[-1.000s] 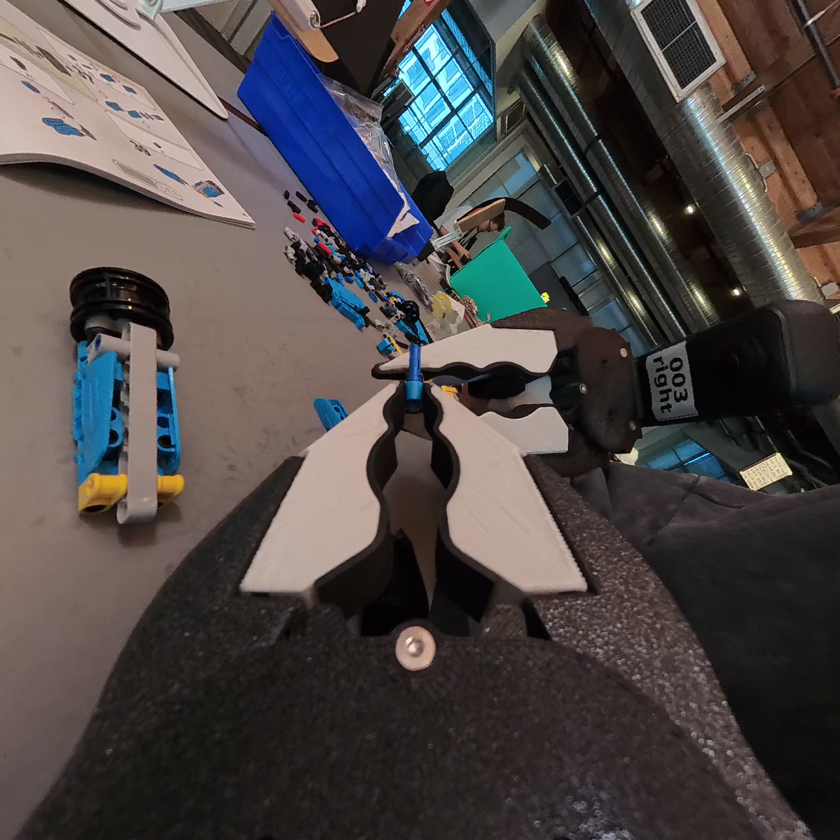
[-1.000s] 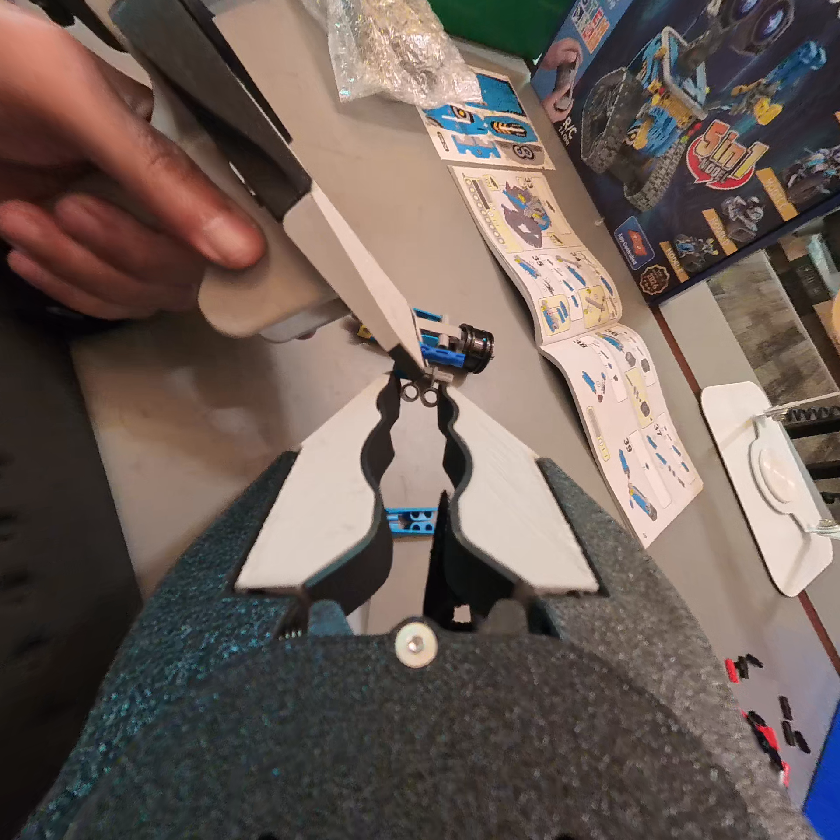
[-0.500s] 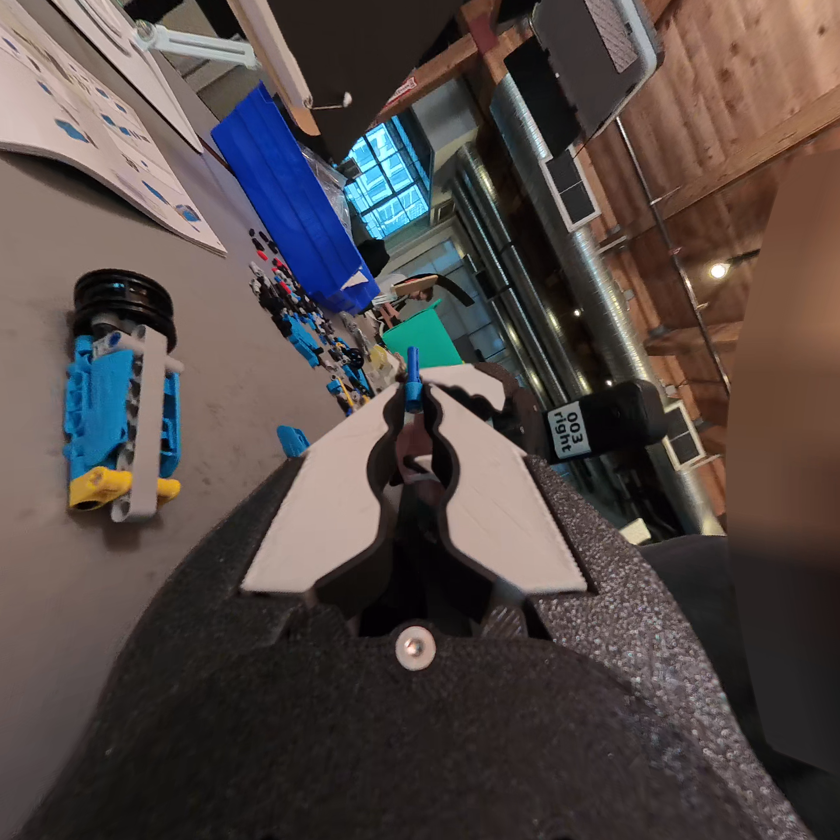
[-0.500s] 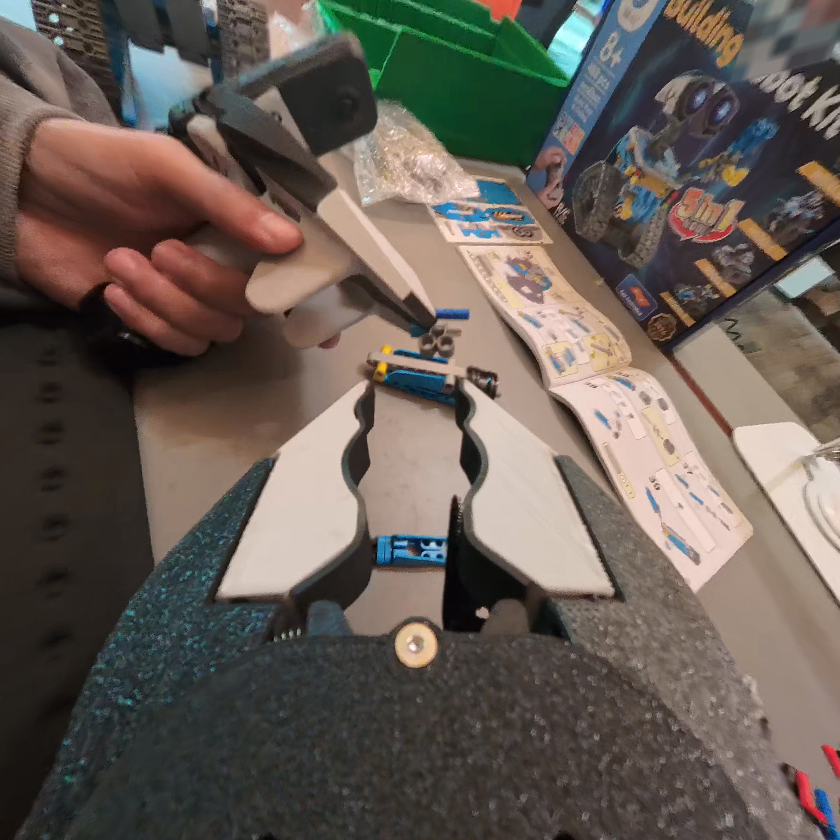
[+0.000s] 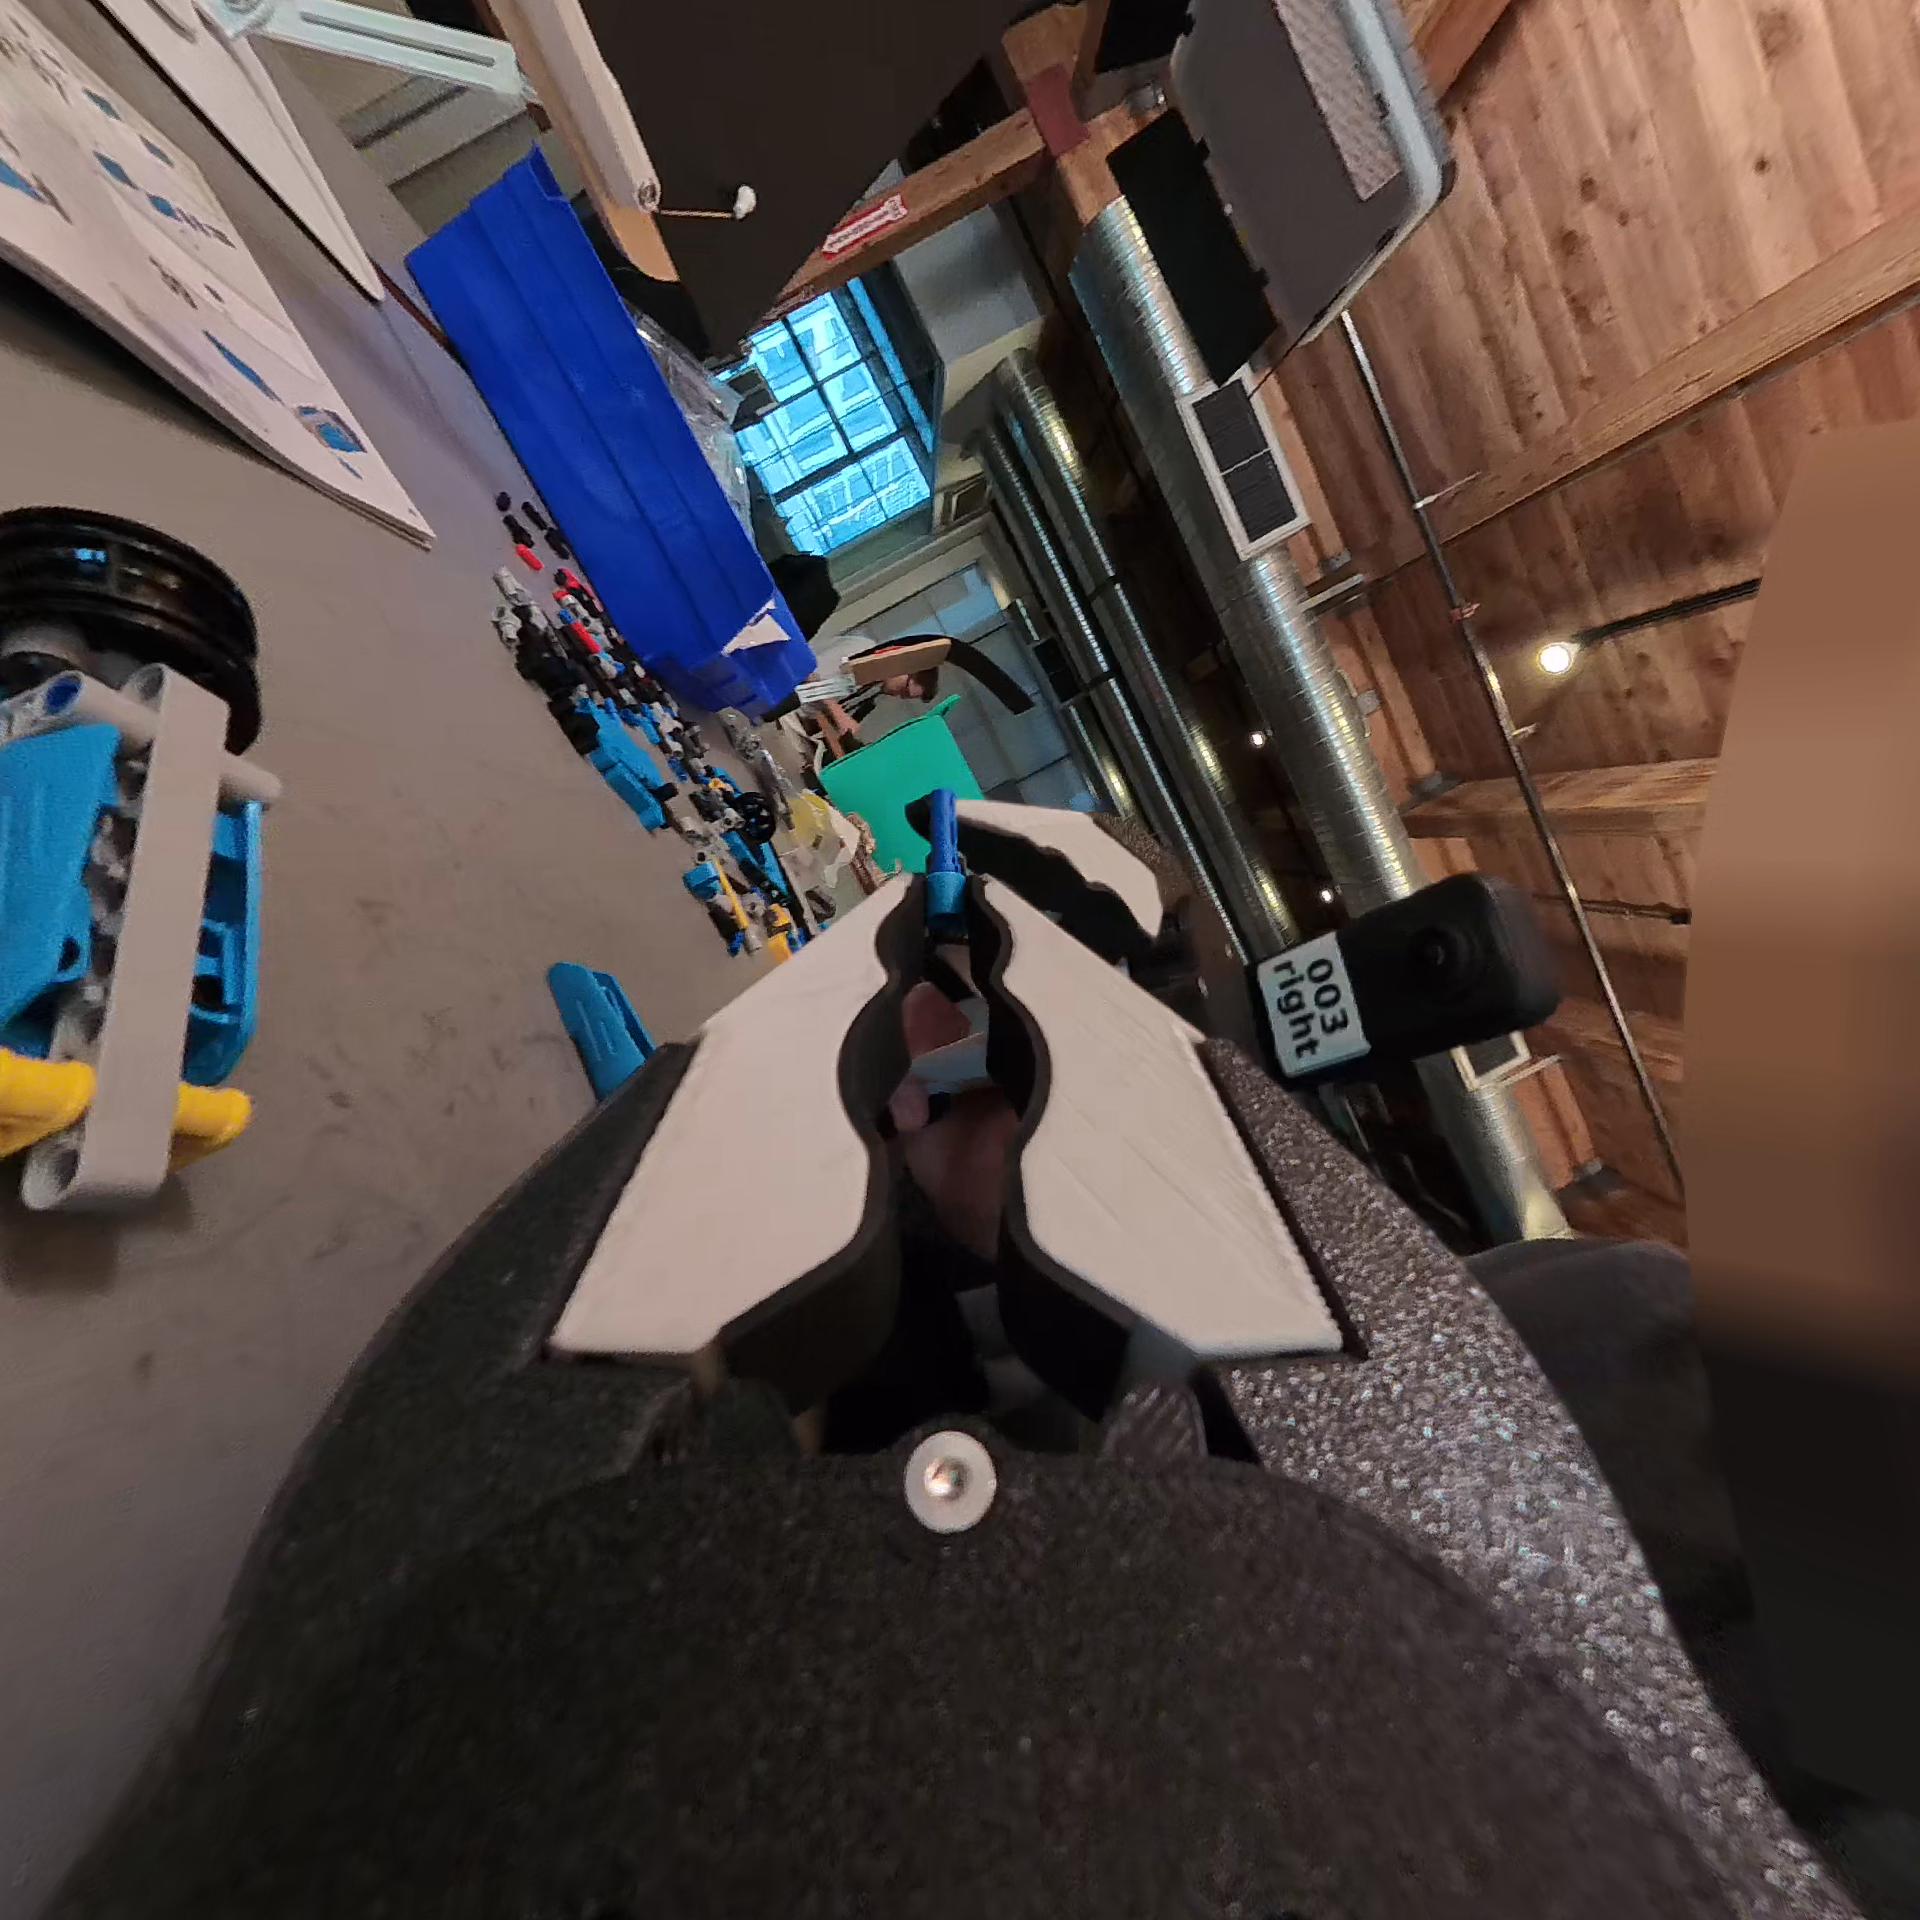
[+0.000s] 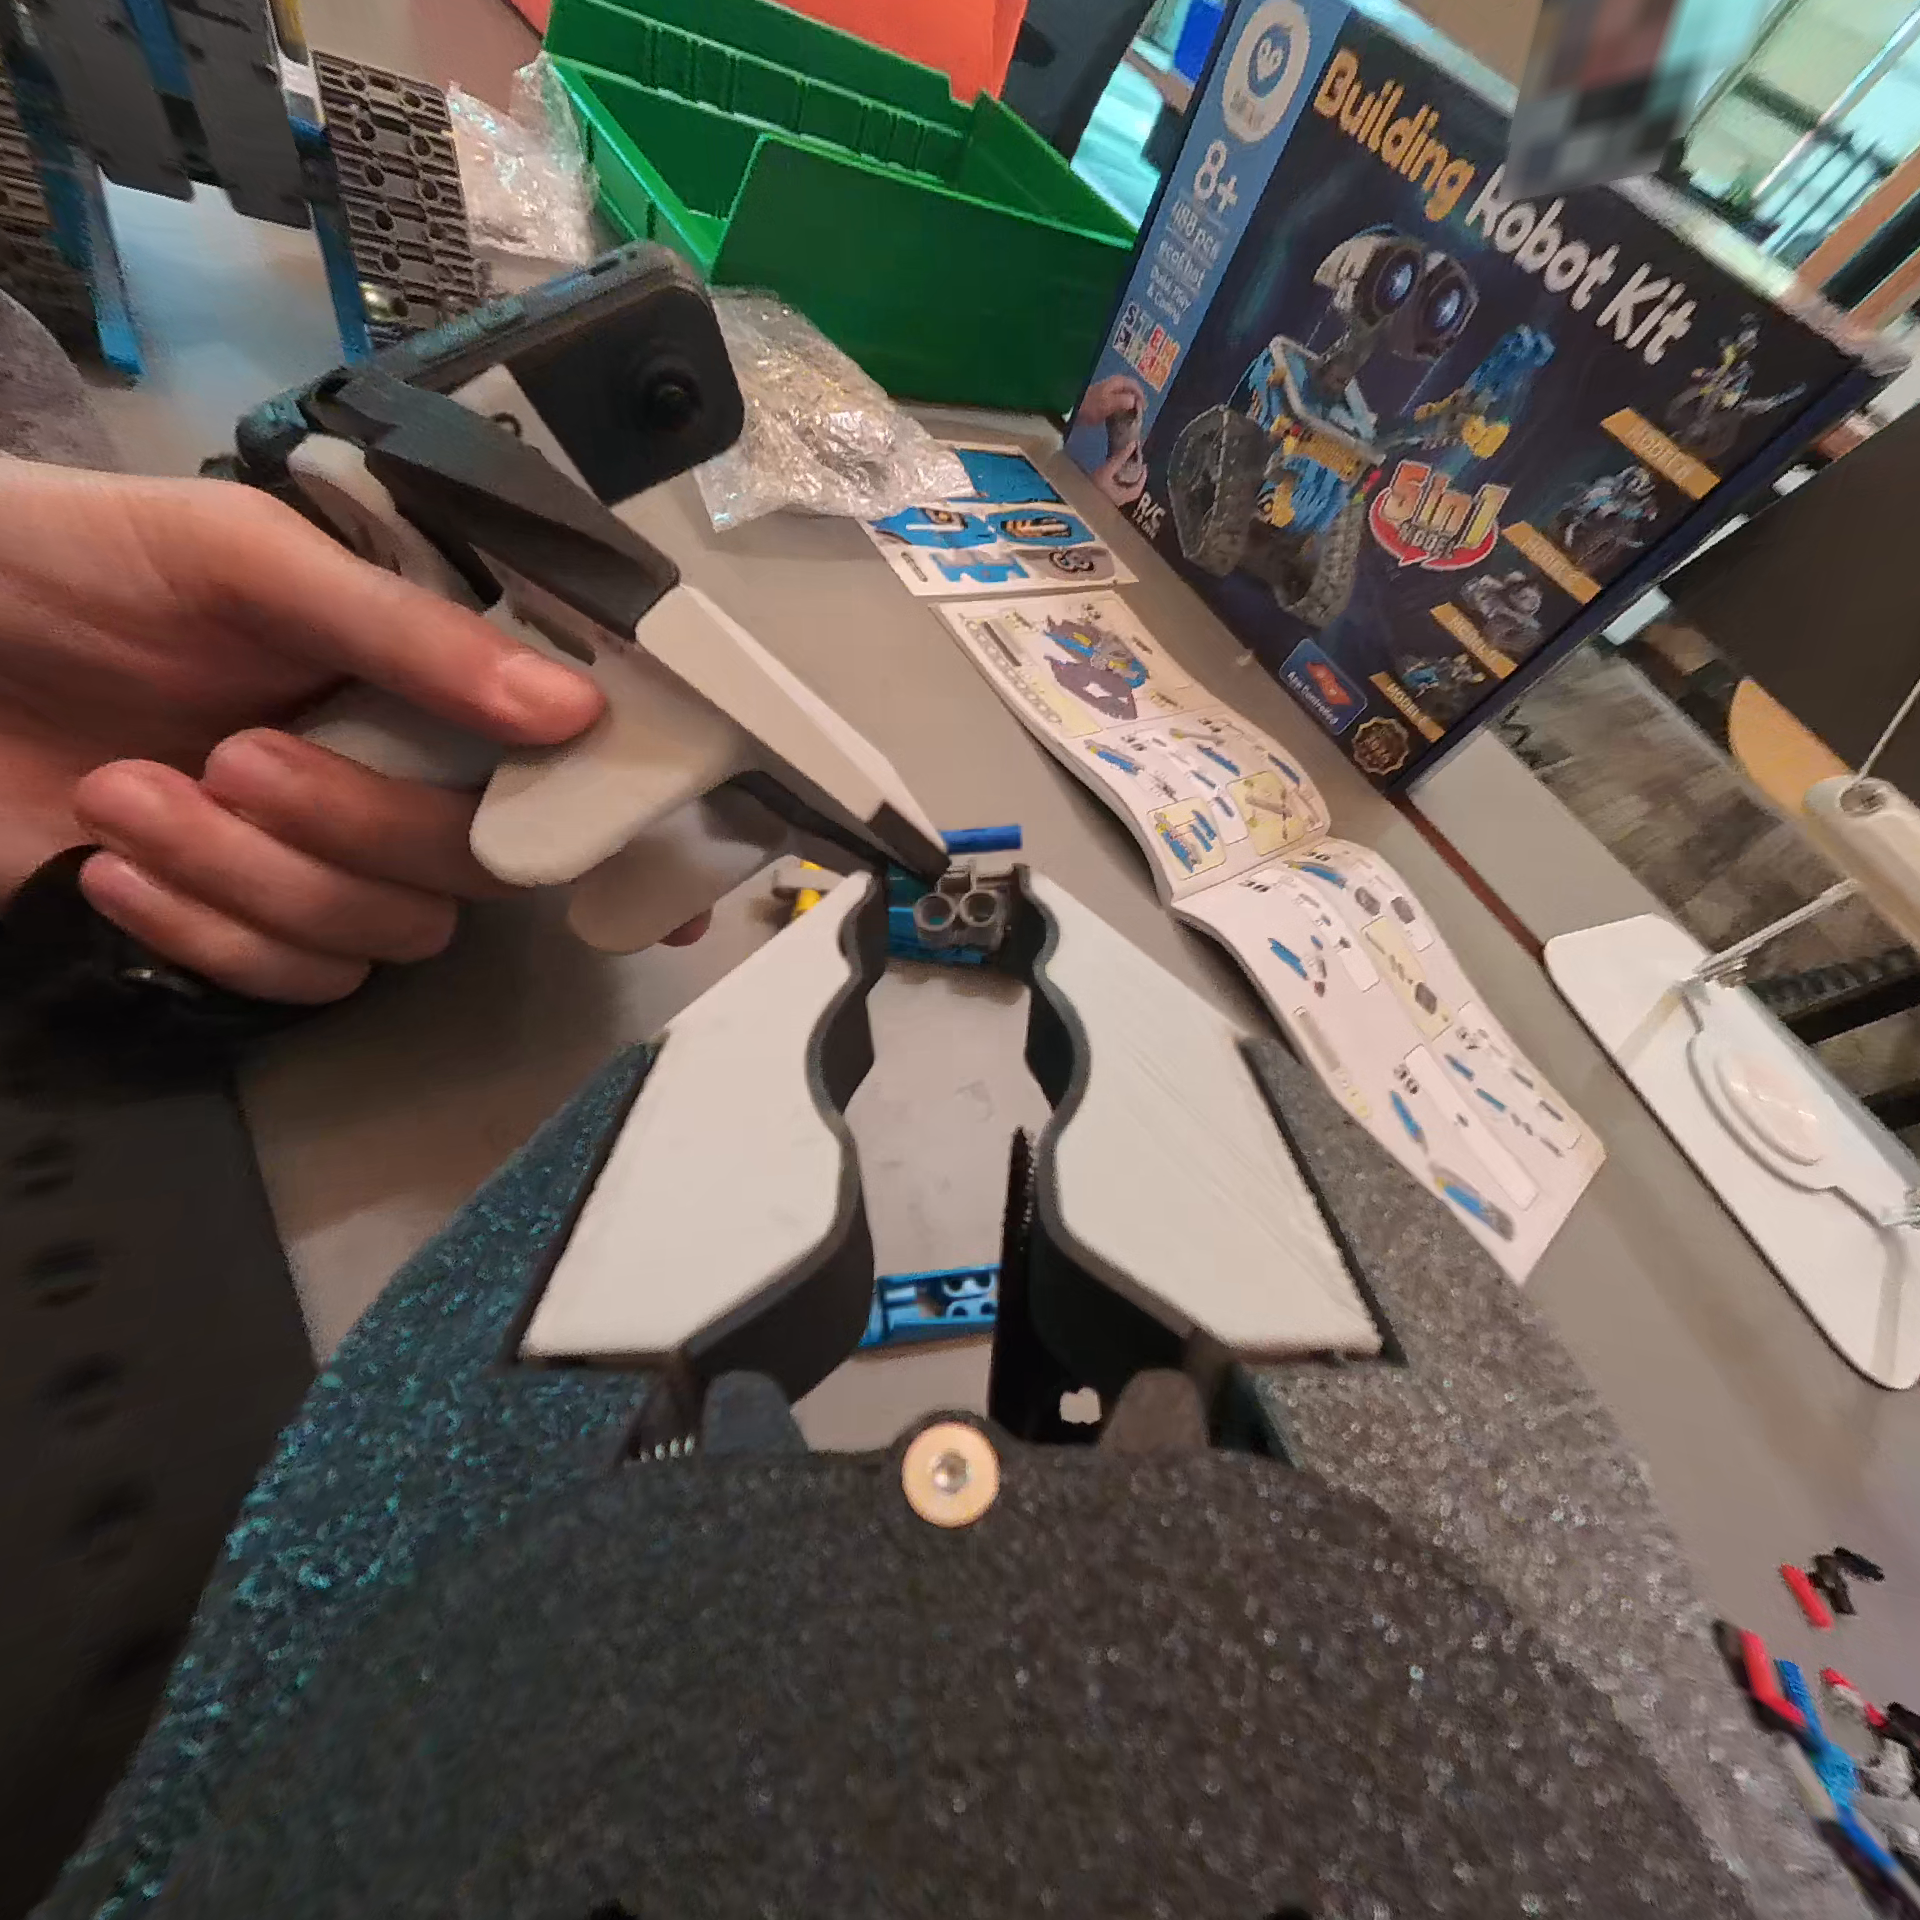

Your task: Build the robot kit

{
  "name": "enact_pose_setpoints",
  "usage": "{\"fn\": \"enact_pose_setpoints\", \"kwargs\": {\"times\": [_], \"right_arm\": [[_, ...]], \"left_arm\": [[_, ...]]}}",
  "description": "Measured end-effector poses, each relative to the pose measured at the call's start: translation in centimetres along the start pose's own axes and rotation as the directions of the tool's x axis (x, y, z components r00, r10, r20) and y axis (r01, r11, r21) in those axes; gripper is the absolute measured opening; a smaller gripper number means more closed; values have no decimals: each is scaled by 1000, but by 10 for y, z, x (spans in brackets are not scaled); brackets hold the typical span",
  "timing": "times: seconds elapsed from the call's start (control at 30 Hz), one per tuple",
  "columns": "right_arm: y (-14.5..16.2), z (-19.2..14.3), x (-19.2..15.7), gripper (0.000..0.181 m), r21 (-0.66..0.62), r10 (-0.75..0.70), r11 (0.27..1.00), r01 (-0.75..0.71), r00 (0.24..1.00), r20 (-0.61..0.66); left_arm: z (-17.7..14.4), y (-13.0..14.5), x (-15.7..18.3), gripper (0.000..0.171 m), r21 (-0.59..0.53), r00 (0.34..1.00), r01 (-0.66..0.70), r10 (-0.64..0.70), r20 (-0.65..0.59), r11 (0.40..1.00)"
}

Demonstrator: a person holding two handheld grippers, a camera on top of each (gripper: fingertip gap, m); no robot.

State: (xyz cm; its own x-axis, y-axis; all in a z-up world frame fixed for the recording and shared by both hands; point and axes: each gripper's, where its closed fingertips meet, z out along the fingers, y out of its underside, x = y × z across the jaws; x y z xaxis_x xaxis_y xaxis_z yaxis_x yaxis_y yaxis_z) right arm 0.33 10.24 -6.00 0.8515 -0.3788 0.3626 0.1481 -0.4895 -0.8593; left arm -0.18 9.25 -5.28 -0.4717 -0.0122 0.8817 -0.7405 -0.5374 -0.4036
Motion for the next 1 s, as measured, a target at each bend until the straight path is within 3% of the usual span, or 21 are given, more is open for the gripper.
{"fn": "enact_pose_setpoints", "kwargs": {"times": [0.1, 0.23, 0.5, 0.67, 0.73, 1.0], "right_arm": [[1, 0, 0, 23, -19, 30, 999, -30, 999, 34], [-2, -3, 0, 22, -11, -33, 999, 33, 999, 5], [0, -3, 1, 24, -14, -19, 1000, 20, 999, 28], [5, -1, 5, 33, -63, -2, 998, 4, 1000, 30], [6, -1, -2, 22, -71, -10, 997, 15, 998, 65], [9, -2, -3, 21, -111, -76, 991, 79, 997, 30]], "left_arm": [[1, 2, 0, 7, -22, 997, -64, 64, 32, 998], [2, 4, 3, 7, -39, 993, -110, 111, 41, 993], [1, 4, 3, 7, -36, 991, -122, 124, 53, 992], [0, 4, -1, 7, -36, 985, -141, 144, 93, 989], [1, 5, -3, 7, -41, 983, -150, 154, 103, 988], [1, 8, -3, 7, -54, 982, -151, 156, 107, 987]]}}
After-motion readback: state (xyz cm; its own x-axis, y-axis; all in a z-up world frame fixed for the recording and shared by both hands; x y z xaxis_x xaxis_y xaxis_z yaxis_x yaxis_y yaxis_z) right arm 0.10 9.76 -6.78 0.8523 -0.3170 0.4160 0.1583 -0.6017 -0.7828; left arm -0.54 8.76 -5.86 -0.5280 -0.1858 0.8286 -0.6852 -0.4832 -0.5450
